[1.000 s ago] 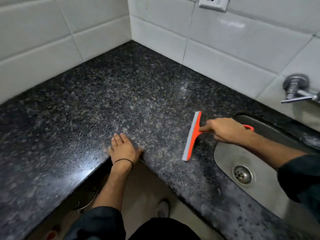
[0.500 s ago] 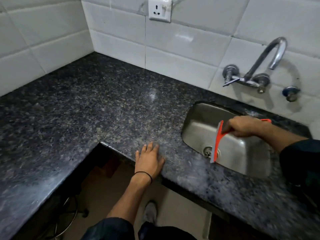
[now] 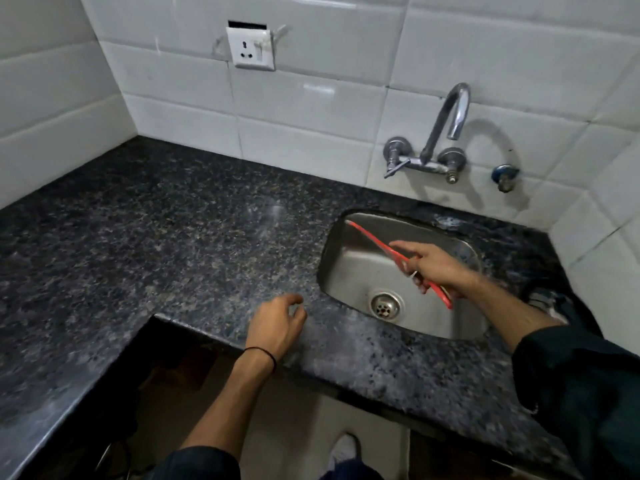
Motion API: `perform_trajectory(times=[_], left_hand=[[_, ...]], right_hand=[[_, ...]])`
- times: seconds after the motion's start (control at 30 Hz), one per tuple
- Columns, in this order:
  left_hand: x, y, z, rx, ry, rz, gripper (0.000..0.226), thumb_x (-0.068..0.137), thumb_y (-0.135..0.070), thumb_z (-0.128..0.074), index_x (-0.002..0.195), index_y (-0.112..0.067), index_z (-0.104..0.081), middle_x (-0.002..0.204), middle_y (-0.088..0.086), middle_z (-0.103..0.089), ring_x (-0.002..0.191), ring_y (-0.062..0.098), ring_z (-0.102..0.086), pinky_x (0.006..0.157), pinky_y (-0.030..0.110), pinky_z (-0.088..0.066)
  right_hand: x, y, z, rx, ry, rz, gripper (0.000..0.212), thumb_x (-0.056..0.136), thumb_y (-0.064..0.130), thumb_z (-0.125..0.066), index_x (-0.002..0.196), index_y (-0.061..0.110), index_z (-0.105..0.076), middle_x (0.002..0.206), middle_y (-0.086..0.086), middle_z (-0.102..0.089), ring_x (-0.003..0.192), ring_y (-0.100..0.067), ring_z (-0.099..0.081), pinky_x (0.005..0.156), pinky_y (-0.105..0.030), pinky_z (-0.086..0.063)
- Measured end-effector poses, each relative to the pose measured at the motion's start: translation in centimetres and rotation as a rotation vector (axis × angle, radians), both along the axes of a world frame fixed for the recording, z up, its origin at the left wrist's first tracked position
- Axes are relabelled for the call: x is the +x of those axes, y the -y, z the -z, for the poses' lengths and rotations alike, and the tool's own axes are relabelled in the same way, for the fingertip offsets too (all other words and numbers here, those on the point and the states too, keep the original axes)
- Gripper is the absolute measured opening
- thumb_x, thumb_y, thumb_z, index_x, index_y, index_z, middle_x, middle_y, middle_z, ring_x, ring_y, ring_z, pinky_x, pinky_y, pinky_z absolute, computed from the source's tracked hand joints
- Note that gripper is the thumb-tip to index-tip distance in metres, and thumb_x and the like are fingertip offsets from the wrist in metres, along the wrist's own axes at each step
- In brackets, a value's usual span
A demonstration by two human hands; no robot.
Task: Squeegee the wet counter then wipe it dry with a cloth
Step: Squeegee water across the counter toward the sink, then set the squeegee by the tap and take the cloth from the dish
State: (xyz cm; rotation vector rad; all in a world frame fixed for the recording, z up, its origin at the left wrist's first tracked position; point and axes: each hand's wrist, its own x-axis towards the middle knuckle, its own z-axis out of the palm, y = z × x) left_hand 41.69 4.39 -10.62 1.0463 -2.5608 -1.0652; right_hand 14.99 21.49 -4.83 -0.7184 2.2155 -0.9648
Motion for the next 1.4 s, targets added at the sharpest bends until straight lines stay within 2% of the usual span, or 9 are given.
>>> perform_trajectory(times=[0.13, 0.27, 0.37, 0.47, 0.7, 0.97, 1.13, 1.3, 1.4], left_hand=[[-5.2, 0.6, -1.0, -0.005, -0.001, 0.088, 0.032, 0.093, -0.030, -0.055, 0.121, -0.020, -0.067, 0.114, 0.004, -0.072, 0.103, 0.022, -0.067, 0.088, 0.037, -0.054], [-12.2, 0.5, -2.2, -0.015, -0.004, 0.180, 0.030, 0.092, -0.030, -0.056, 0.118, -0.019, -0.068, 0.114, 0.005, -0.071, 0.105, 0.023, -0.065, 0.087, 0.033, -0.052], [-16.7, 0.5, -2.9, -0.035, -0.023, 0.230, 0.032, 0.093, -0.032, -0.058, 0.121, -0.019, -0.067, 0.121, 0.003, -0.069, 0.110, 0.021, -0.064, 0.092, 0.032, -0.049], [-20.1, 0.3, -3.7, -0.040, -0.025, 0.259, 0.034, 0.093, -0.033, -0.058, 0.123, -0.019, -0.067, 0.124, 0.002, -0.068, 0.114, 0.019, -0.062, 0.095, 0.030, -0.047], [-26.9, 0.1, -5.3, -0.132, -0.027, 0.333, 0.040, 0.091, -0.027, -0.062, 0.129, -0.015, -0.061, 0.130, 0.005, -0.064, 0.118, 0.022, -0.060, 0.102, 0.034, -0.046], [-36.0, -2.2, -8.4, -0.333, -0.207, 0.548, 0.041, 0.091, -0.015, -0.062, 0.131, -0.007, -0.056, 0.131, 0.013, -0.060, 0.120, 0.029, -0.056, 0.103, 0.034, -0.042], [-41.5, -3.3, -8.7, -0.523, -0.215, 0.577, 0.065, 0.088, -0.016, -0.060, 0.147, -0.006, -0.036, 0.154, 0.019, -0.033, 0.142, 0.034, -0.030, 0.118, 0.042, -0.024], [-45.2, -3.4, -6.9, -0.618, 0.084, 0.580, 0.089, 0.090, -0.035, -0.058, 0.157, -0.018, -0.001, 0.165, 0.004, 0.001, 0.152, 0.025, 0.002, 0.122, 0.049, -0.007], [-45.4, -3.2, -5.7, -0.643, 0.098, 0.559, 0.095, 0.089, -0.037, -0.060, 0.157, -0.022, 0.005, 0.165, -0.003, 0.007, 0.152, 0.021, 0.007, 0.121, 0.054, -0.008]], right_hand=[[-0.8, -1.0, 0.1, -0.154, 0.289, 0.247, 0.032, 0.086, -0.008, -0.041, 0.107, -0.001, -0.064, 0.066, -0.014, -0.046, 0.047, -0.022, -0.054, 0.047, -0.035, -0.057], [-3.4, -2.9, -0.2, -0.266, 0.536, 0.381, 0.019, 0.092, 0.005, -0.048, 0.104, -0.001, -0.061, 0.067, -0.017, -0.054, 0.058, -0.029, -0.066, 0.053, -0.033, -0.060], [-6.2, -4.3, 0.3, -0.348, 0.650, 0.407, 0.031, 0.098, 0.024, -0.041, 0.102, 0.002, -0.063, 0.078, -0.019, -0.064, 0.071, -0.032, -0.071, 0.064, -0.034, -0.062], [-8.8, -5.0, 1.0, -0.407, 0.680, 0.424, 0.041, 0.099, 0.025, -0.029, 0.107, 0.000, -0.060, 0.080, -0.020, -0.069, 0.070, -0.031, -0.073, 0.065, -0.035, -0.061], [-13.0, -4.7, 2.9, -0.533, 0.587, 0.474, 0.030, 0.101, 0.029, -0.049, 0.105, 0.001, -0.058, 0.073, -0.018, -0.070, 0.065, -0.028, -0.073, 0.062, -0.033, -0.062], [-17.9, -4.5, 1.7, -0.654, 0.279, 0.651, 0.036, 0.105, 0.031, -0.040, 0.087, 0.005, -0.057, 0.061, -0.014, -0.063, 0.042, -0.020, -0.062, 0.041, -0.026, -0.051], [-22.3, -5.6, 0.2, -0.682, 0.120, 0.751, 0.035, 0.106, 0.029, -0.039, 0.090, 0.003, -0.054, 0.061, -0.018, -0.060, 0.034, -0.014, -0.056, 0.035, -0.023, -0.044], [-26.5, -8.2, 0.9, -0.588, 0.022, 0.838, 0.039, 0.105, 0.030, -0.039, 0.089, 0.000, -0.057, 0.058, -0.016, -0.061, 0.034, -0.018, -0.053, 0.034, -0.023, -0.043], [-28.0, -9.9, 2.7, -0.513, 0.025, 0.893, 0.040, 0.103, 0.036, -0.042, 0.081, 0.007, -0.058, 0.057, -0.013, -0.062, 0.036, -0.020, -0.054, 0.035, -0.022, -0.041]])
